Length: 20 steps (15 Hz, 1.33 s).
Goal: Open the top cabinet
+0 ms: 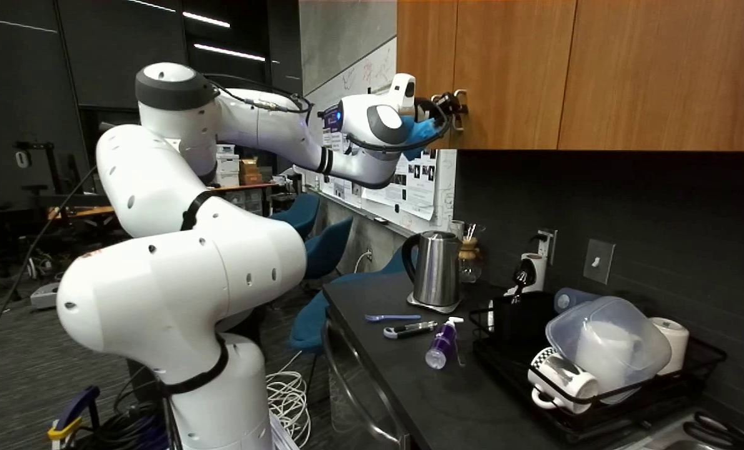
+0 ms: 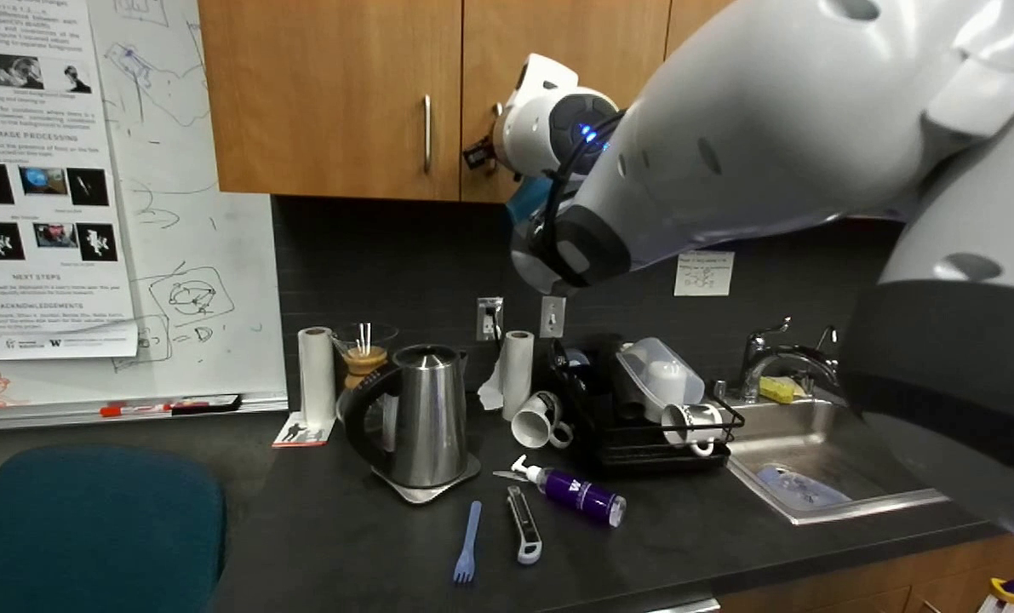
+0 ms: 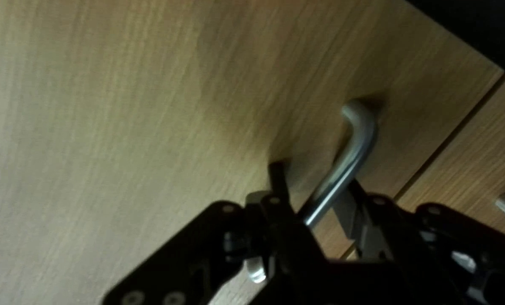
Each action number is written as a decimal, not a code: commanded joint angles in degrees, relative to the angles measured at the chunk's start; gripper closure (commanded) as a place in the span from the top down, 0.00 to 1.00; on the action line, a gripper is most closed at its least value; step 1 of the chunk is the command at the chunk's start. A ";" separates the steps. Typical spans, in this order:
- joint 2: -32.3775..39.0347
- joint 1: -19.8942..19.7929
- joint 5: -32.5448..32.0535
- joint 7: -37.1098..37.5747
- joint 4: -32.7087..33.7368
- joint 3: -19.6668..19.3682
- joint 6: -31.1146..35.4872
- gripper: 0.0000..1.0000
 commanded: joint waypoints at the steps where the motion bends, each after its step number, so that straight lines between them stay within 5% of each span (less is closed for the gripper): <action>1: 2.32 -1.05 0.72 -2.31 0.64 0.27 -0.01 0.02; 20: -0.19 7.91 7.01 1.31 -8.03 -3.24 -10.36 0.06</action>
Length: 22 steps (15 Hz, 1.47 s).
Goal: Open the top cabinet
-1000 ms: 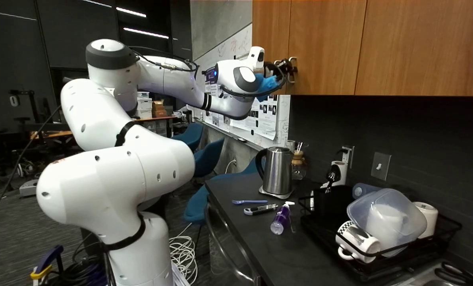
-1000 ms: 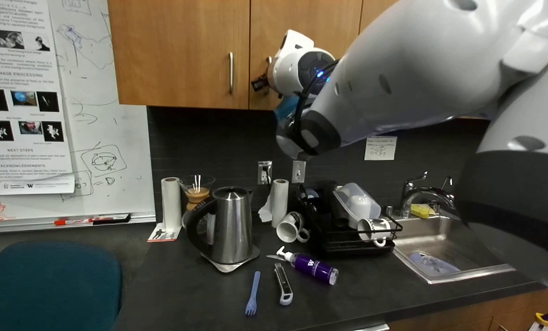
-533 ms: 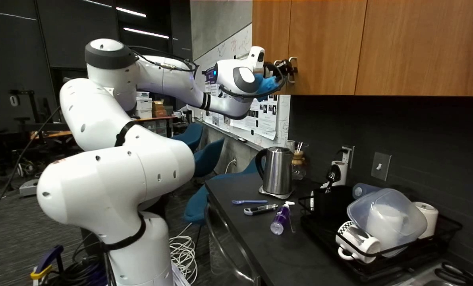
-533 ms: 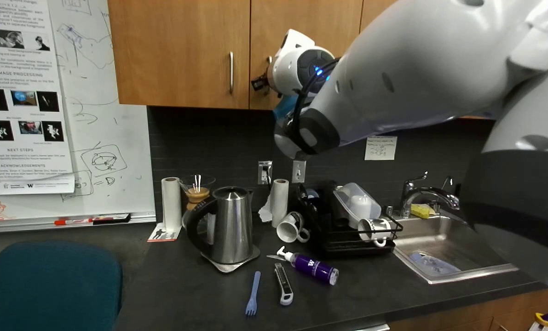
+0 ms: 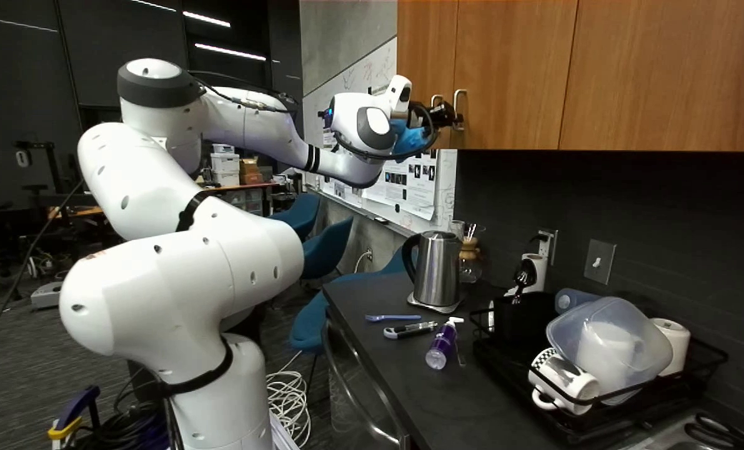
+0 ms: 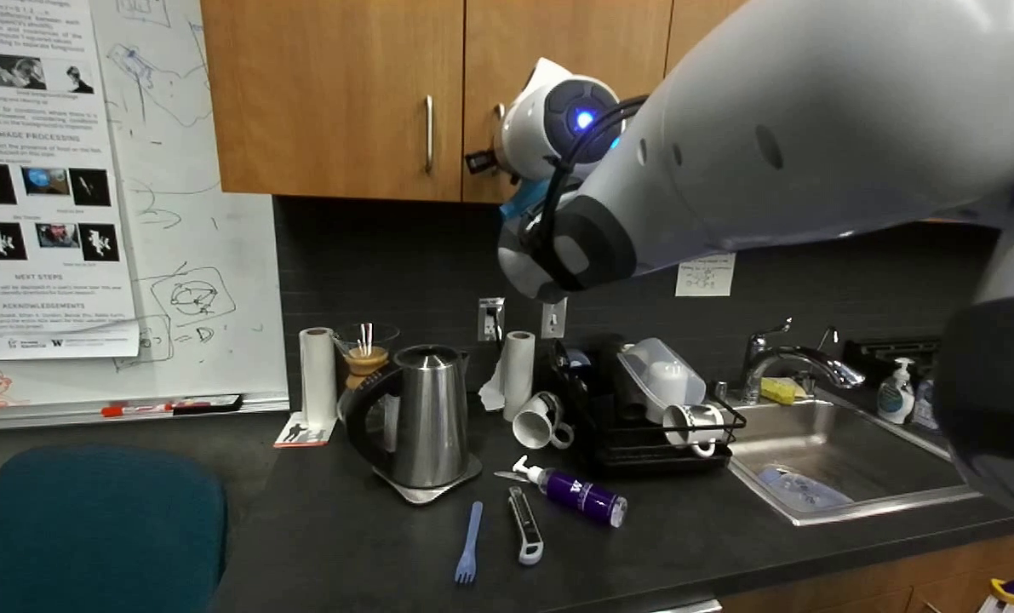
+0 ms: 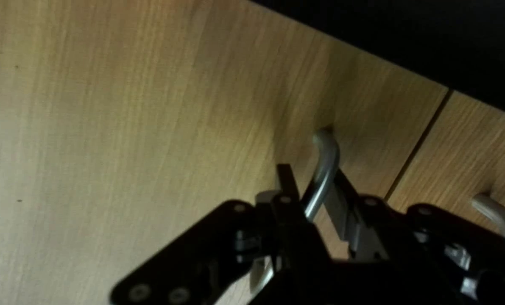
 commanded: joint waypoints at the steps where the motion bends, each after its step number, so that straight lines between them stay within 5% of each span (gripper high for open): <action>1: -0.75 2.60 0.76 0.44 -5.57 -2.60 -3.60 0.06; 11: -1.82 4.34 0.68 1.77 -7.29 -4.25 -5.60 0.06; 22: -3.79 12.76 0.98 2.89 -16.48 -8.74 -5.58 0.06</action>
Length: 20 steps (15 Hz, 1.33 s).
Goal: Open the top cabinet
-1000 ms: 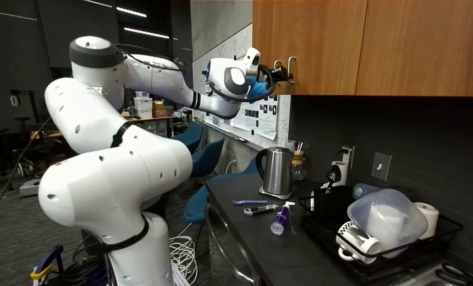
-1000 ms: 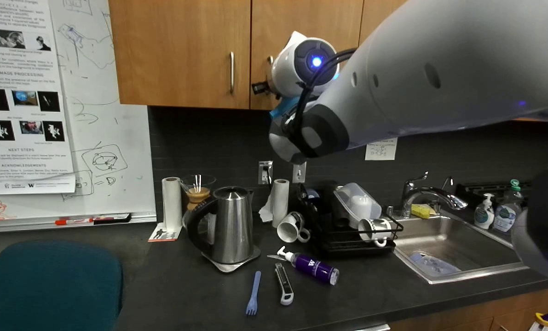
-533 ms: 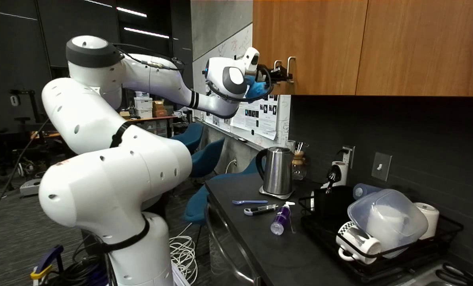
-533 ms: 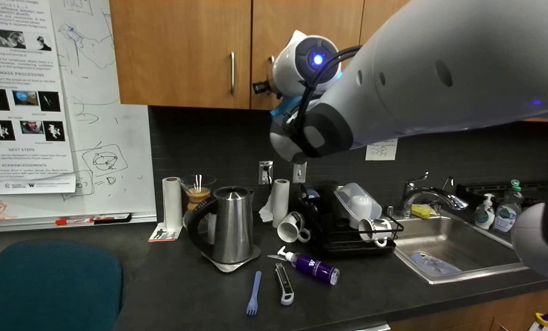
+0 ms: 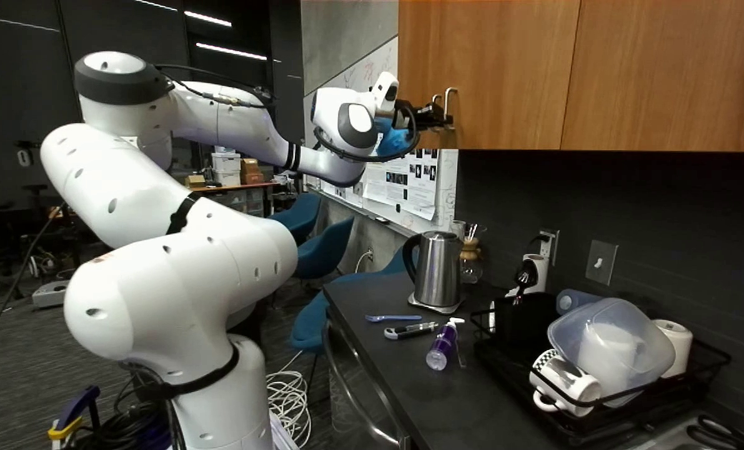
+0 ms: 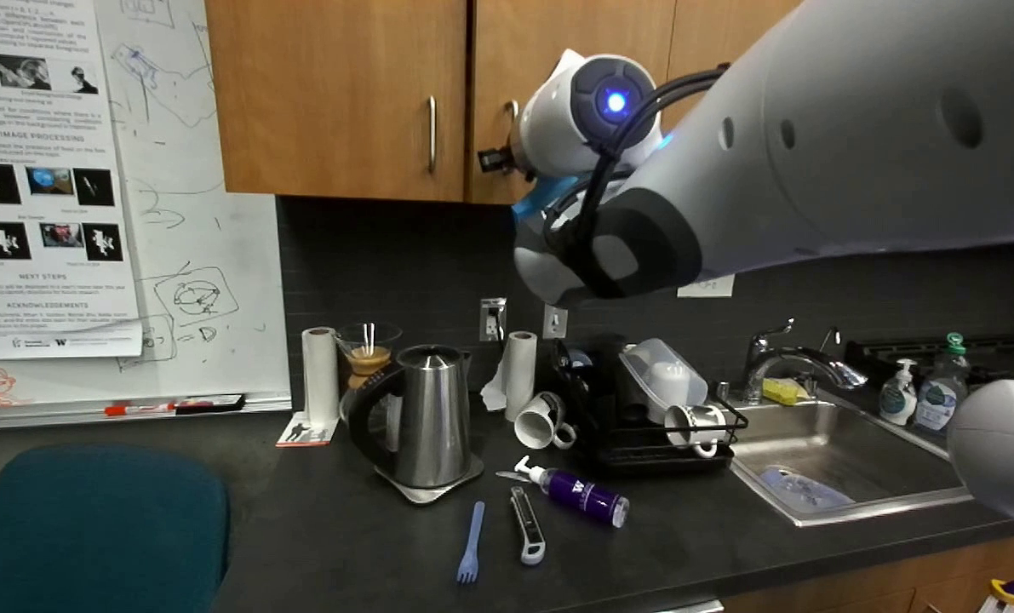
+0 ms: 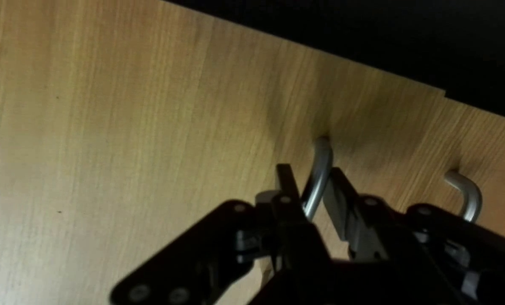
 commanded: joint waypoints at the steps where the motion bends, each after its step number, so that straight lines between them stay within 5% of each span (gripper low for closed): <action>1: -2.92 4.07 0.96 -0.18 -10.31 -4.02 -2.20 0.06; 12: -5.57 11.57 1.47 -0.02 -20.28 -7.84 1.04 0.06; 20: -10.55 12.31 3.75 1.44 -24.11 -8.37 -0.97 0.06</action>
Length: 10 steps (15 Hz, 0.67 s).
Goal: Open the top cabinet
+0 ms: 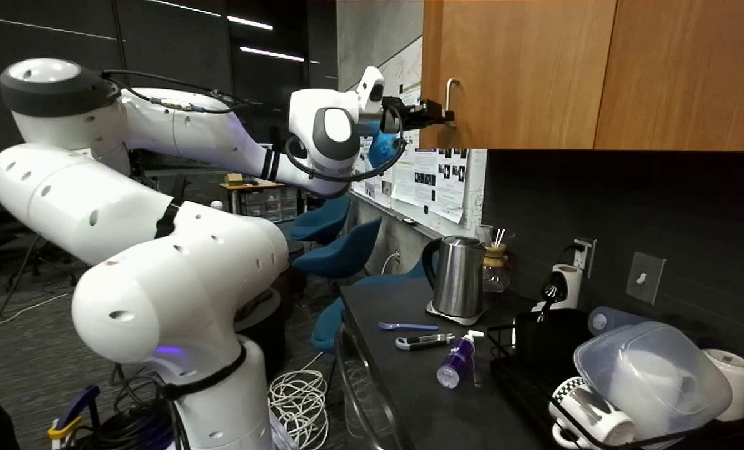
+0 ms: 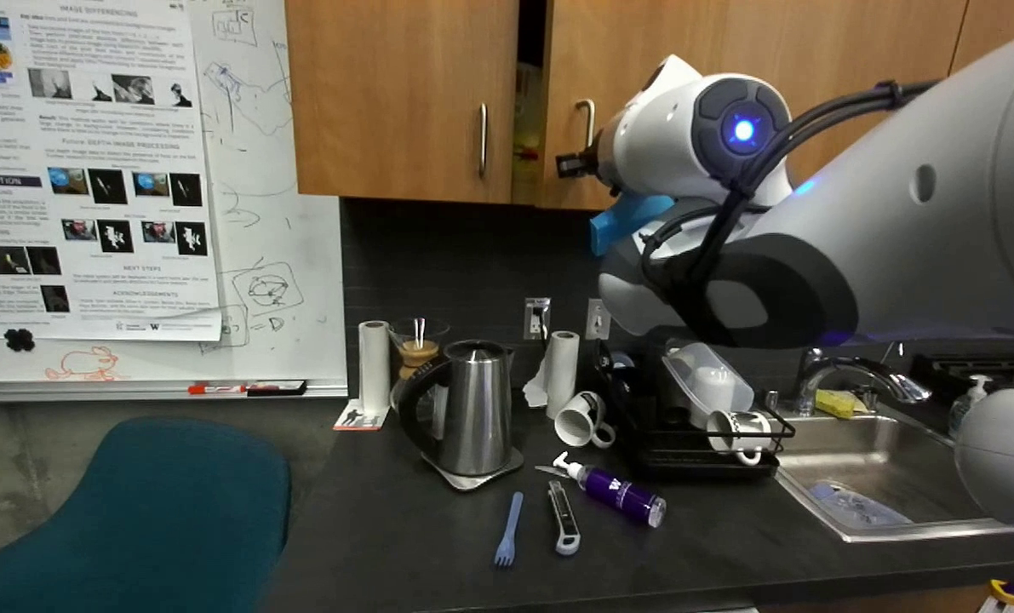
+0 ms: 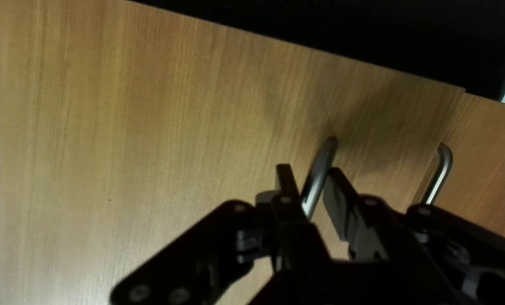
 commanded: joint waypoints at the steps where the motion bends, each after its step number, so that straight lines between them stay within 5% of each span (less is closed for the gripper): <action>1: -4.05 0.51 1.46 0.92 -6.19 -0.11 -5.21 0.06; 6: -6.31 -0.80 0.82 3.51 -4.13 0.74 -12.79 0.06; 7: -6.82 -1.13 0.27 4.63 -4.01 1.00 -16.32 0.36; 8: -7.45 -1.37 -0.31 5.79 -4.07 1.07 -20.05 0.51; 10: -8.09 -2.02 -1.64 8.14 -4.03 0.84 -27.44 0.61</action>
